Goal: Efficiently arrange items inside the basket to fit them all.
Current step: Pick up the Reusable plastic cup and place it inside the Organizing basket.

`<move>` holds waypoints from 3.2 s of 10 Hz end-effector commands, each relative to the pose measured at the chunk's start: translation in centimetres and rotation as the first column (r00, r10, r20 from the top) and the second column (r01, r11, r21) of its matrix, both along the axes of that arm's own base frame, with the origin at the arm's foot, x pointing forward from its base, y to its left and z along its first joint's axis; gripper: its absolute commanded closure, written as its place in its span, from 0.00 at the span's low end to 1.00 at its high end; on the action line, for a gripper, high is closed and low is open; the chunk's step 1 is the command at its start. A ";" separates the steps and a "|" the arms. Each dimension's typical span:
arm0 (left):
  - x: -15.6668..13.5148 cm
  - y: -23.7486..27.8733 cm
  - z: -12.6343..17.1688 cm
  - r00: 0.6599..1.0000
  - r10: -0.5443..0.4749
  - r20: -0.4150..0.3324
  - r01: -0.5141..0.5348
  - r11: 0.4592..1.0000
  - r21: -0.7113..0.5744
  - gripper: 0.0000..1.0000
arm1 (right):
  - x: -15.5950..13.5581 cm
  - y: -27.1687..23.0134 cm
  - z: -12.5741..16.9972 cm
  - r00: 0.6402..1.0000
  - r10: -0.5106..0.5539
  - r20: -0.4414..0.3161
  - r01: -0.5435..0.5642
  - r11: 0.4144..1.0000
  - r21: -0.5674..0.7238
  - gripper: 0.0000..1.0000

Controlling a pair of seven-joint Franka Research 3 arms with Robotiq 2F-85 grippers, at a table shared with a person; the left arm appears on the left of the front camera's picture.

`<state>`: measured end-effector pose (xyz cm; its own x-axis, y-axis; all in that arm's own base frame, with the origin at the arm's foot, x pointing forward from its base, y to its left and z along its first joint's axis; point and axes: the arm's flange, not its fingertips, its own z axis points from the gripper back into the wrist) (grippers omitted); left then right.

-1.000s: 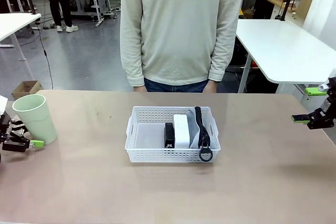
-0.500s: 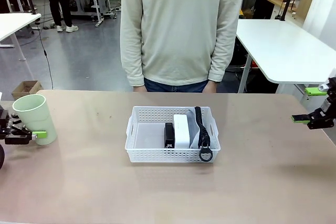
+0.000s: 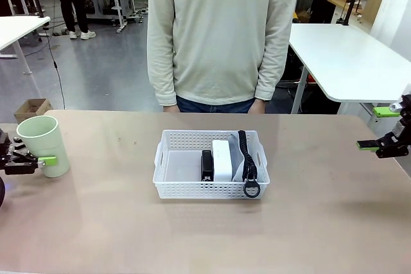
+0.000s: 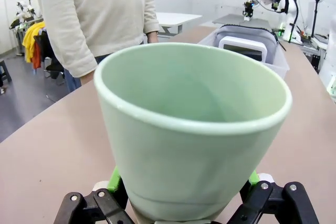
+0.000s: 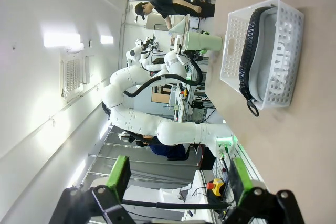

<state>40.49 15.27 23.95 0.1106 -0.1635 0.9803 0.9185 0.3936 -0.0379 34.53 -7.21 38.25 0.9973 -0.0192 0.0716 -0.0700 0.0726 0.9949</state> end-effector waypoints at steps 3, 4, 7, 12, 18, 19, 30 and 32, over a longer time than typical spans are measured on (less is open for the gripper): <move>-0.7 0.6 0.5 1.000 -0.010 0.008 0.010 0.999 -0.049 0.00 | -0.2 -0.1 0.3 1.000 0.003 0.015 -0.003 1.000 0.010 0.00; -0.7 0.6 0.5 1.000 -0.011 0.004 0.011 0.999 -0.048 0.00 | -0.2 -0.1 0.3 1.000 0.003 0.015 -0.003 1.000 0.010 0.00; -0.8 0.9 0.8 1.000 -0.009 -0.008 0.008 0.998 -0.064 0.58 | -0.2 -0.1 0.3 1.000 0.003 0.015 -0.003 1.000 0.010 0.00; -2.2 2.3 1.9 1.000 0.020 -0.014 -0.021 0.996 -0.088 0.70 | -0.2 -0.1 0.3 1.000 0.003 0.015 -0.003 1.000 0.010 0.00; -11.5 4.8 18.0 0.980 0.185 0.078 -0.189 0.981 0.048 1.00 | -0.2 -0.1 0.3 1.000 0.003 0.015 -0.003 1.000 0.010 0.00; -12.5 5.9 17.7 0.987 0.158 0.018 -0.159 0.986 0.044 0.71 | -0.2 -0.1 0.3 1.000 0.003 0.015 -0.003 1.000 0.010 0.00; -9.8 -20.5 24.8 0.983 0.126 -0.137 -0.129 0.991 -0.017 0.14 | -0.2 -0.1 0.3 1.000 0.003 0.015 -0.003 1.000 0.010 0.00; -8.8 -28.6 23.8 0.974 0.111 -0.197 -0.087 0.988 0.126 0.14 | -0.2 -0.1 0.3 1.000 0.003 0.015 -0.003 1.000 0.010 0.00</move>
<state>35.99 -7.75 51.88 0.2829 -0.1873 0.9407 0.8610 0.4817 -0.1630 34.52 -7.14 38.32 0.9972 -0.0167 0.0728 -0.0714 0.0727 0.9948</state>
